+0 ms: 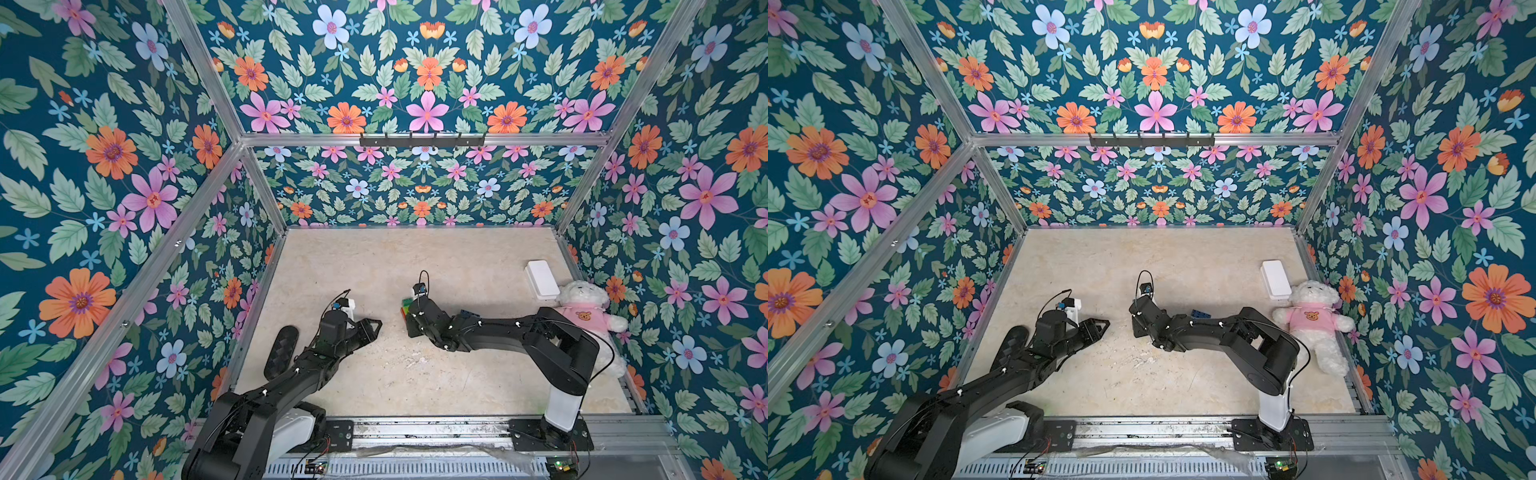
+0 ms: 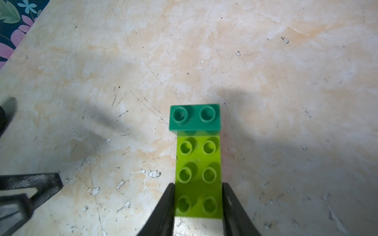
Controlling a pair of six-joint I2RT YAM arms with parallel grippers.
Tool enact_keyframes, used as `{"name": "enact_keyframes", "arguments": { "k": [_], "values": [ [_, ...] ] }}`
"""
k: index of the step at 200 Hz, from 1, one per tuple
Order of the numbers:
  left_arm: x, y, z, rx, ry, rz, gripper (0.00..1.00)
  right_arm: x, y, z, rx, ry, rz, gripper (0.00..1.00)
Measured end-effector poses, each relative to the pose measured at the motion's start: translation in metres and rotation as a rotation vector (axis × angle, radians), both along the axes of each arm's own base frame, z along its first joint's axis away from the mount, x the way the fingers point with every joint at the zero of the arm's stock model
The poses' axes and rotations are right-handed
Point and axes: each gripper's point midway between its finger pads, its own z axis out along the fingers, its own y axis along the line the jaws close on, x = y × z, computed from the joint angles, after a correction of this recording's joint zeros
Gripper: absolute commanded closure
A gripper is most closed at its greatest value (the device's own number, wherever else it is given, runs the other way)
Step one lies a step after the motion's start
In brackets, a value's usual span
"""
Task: Assemble the number 5 with lego
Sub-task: Adjust the lego brick at the center of the board.
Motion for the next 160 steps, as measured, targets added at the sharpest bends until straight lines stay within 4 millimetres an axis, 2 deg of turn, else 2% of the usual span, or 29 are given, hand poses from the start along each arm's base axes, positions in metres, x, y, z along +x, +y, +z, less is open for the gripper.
{"name": "enact_keyframes", "arguments": {
  "k": [63,100,141,160],
  "values": [
    [0.0,0.0,-0.001,-0.001,0.007,-0.001,0.53,0.01,-0.027,0.0,0.257,0.108,-0.046,0.66],
    [0.001,0.0,-0.001,-0.001,0.008,-0.001,0.53,0.009,-0.041,-0.003,0.462,0.197,-0.054,0.65],
    [0.003,-0.001,0.0,-0.001,0.009,-0.001,0.53,0.004,-0.042,-0.005,0.617,0.277,-0.042,0.6],
    [0.004,-0.001,0.0,-0.001,0.008,-0.001,0.54,0.002,-0.044,-0.01,0.641,0.314,-0.051,0.55]
  ]
}}
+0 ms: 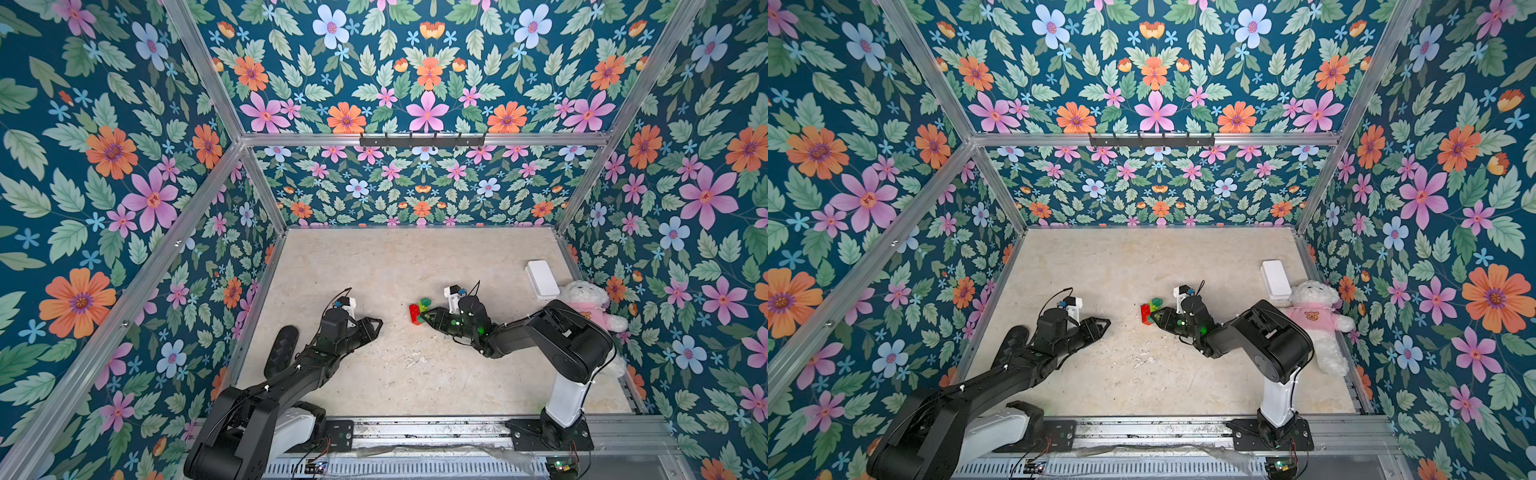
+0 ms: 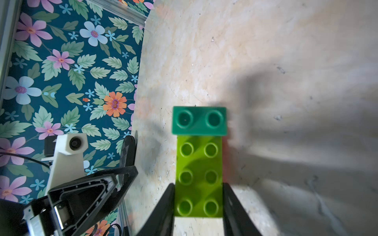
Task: Assemble the number 5 with lego
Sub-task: Adjust the lego brick at the center of the board.
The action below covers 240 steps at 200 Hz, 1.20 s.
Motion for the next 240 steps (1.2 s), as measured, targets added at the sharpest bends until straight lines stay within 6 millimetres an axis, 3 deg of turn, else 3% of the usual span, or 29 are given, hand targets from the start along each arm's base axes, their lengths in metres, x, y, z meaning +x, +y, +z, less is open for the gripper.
{"name": "enact_keyframes", "arguments": {
  "k": [25,125,159,240],
  "values": [
    [0.002,-0.001,0.002,-0.001,-0.002,0.0,0.54,-0.007,-0.003,-0.008,0.012,0.051,0.003,0.5],
    [0.008,-0.009,-0.009,0.003,0.044,-0.025,0.54,-0.02,-0.023,0.001,-0.019,0.074,-0.023,0.46],
    [0.014,-0.021,-0.012,-0.003,0.057,-0.055,0.54,-0.012,-0.027,0.009,-0.057,0.047,-0.052,0.46],
    [0.027,-0.03,0.001,-0.019,0.025,-0.064,0.54,0.016,-0.008,0.004,-0.094,0.054,-0.047,0.47]
  ]
}}
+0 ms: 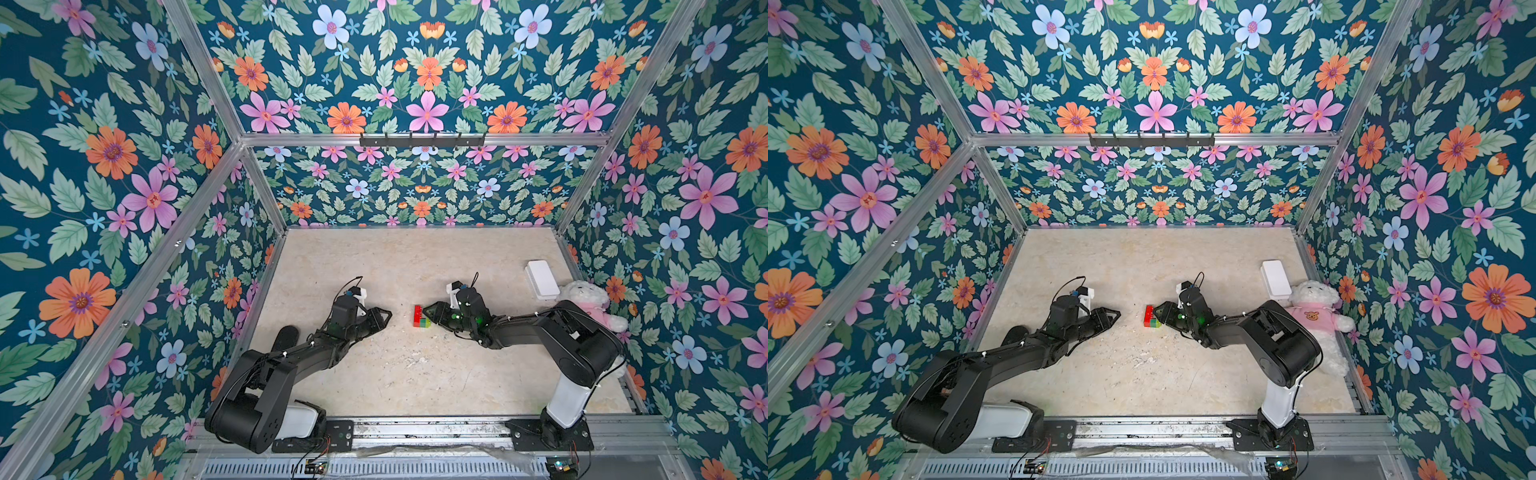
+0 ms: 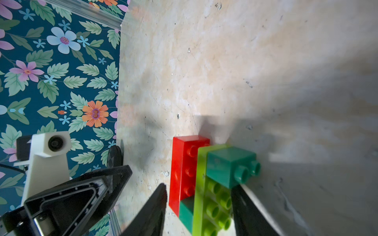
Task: Assemble the number 5 with lego
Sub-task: Adjust the lego brick at the center of the board.
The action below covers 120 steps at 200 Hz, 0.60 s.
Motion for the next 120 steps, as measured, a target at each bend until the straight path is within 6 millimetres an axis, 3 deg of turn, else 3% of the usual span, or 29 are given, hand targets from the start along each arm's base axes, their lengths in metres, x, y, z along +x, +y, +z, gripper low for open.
{"name": "enact_keyframes", "arguments": {
  "k": [45,69,120],
  "values": [
    [0.002,-0.002,0.002,0.004,-0.004,-0.003,0.53,-0.016,-0.011,0.005,-0.054,0.016,0.029,0.46],
    [0.0,-0.005,0.004,0.009,-0.006,-0.016,0.52,-0.023,-0.025,0.021,-0.119,-0.023,0.036,0.42],
    [-0.01,-0.016,0.002,0.023,-0.007,-0.066,0.5,-0.018,-0.078,0.051,-0.439,-0.169,-0.005,0.3]
  ]
}}
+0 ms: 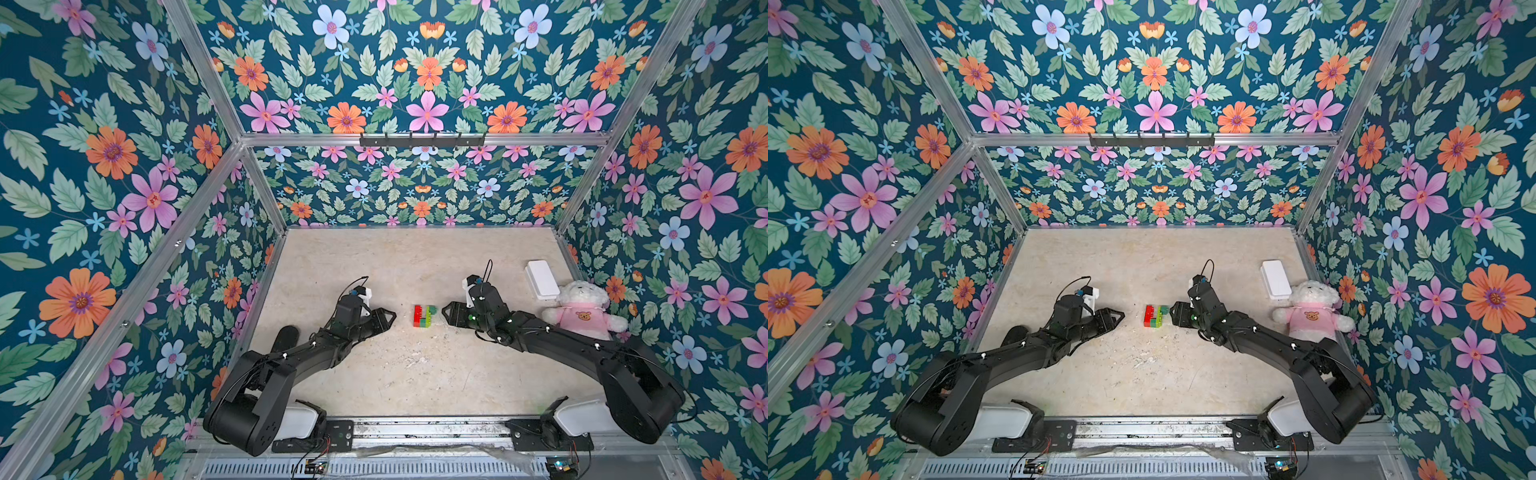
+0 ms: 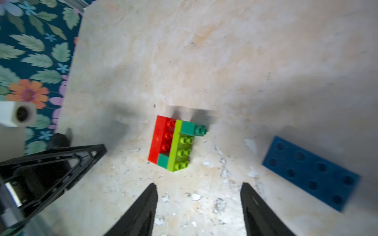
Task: Assemble the number 5 with lego
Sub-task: Adjust the lego brick at the center of the board, then pick up the lego brick from the center of the board.
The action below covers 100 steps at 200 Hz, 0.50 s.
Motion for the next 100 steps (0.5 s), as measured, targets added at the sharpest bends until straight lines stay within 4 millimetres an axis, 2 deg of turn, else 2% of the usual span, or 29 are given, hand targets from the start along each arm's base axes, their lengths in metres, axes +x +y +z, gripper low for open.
{"name": "enact_keyframes", "arguments": {
  "k": [30,47,100],
  "values": [
    [-0.007,-0.009,0.001,0.001,-0.004,-0.034,0.5,0.004,-0.036,-0.009,-0.212,-0.012,-0.019,0.27],
    [-0.01,-0.011,0.005,-0.003,-0.011,-0.041,0.5,0.002,-0.05,-0.014,-0.303,-0.008,-0.004,0.26],
    [-0.014,-0.007,0.001,0.005,-0.003,-0.036,0.5,0.012,-0.048,-0.014,-0.449,-0.009,0.128,0.26]
  ]
}}
